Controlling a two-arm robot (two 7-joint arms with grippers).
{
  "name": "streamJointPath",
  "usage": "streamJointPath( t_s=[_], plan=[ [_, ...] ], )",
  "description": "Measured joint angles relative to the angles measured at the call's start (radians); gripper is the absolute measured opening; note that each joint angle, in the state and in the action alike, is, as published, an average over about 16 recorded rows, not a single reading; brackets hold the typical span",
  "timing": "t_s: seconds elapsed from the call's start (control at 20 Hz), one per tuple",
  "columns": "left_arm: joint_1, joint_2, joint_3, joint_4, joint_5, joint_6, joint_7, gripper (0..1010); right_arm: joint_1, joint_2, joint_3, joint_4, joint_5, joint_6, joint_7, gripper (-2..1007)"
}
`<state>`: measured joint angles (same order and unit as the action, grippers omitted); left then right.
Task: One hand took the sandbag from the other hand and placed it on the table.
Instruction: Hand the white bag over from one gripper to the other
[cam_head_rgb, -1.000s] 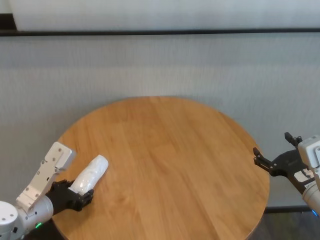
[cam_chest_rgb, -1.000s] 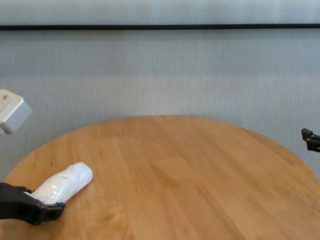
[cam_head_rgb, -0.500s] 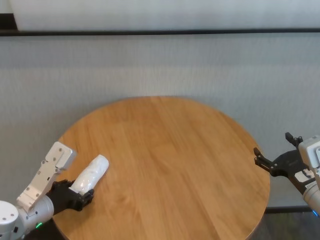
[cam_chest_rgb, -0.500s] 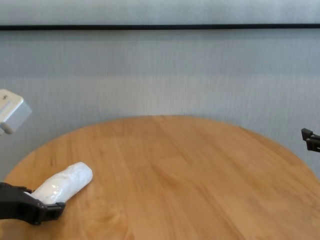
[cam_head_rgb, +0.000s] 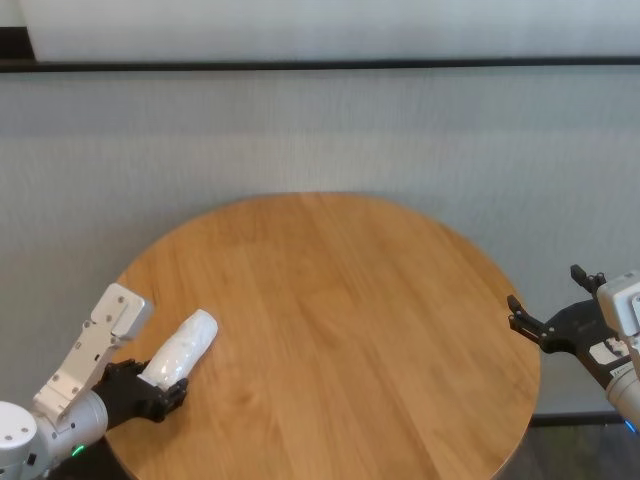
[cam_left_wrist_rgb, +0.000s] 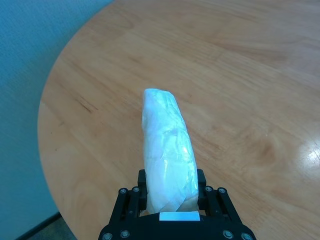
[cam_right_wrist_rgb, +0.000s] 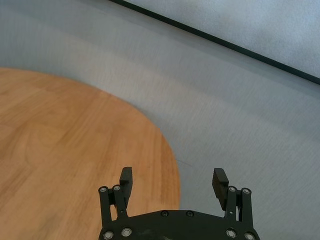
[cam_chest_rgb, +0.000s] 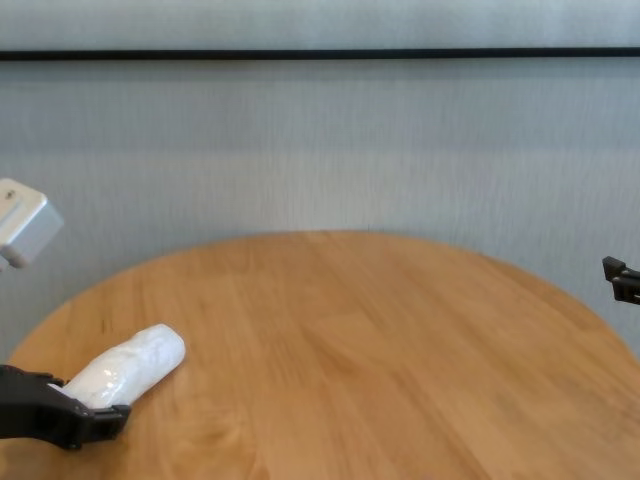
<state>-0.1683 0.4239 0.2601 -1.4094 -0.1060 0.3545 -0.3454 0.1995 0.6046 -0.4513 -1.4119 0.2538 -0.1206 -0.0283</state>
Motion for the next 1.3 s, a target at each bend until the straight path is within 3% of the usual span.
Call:
streamJointPath(
  t_s=[0.8, 1.3],
  plan=[
    [0.001, 0.001, 0.0, -0.001, 0.0, 0.0, -0.001, 569, 0.0, 0.0, 0.0, 0.0, 0.0, 0.0, 0.0, 1007],
    [0.013, 0.009, 0.002, -0.037, 0.004, -0.019, -0.013, 569, 0.0, 0.0, 0.0, 0.0, 0.0, 0.0, 0.0, 1007]
  ],
)
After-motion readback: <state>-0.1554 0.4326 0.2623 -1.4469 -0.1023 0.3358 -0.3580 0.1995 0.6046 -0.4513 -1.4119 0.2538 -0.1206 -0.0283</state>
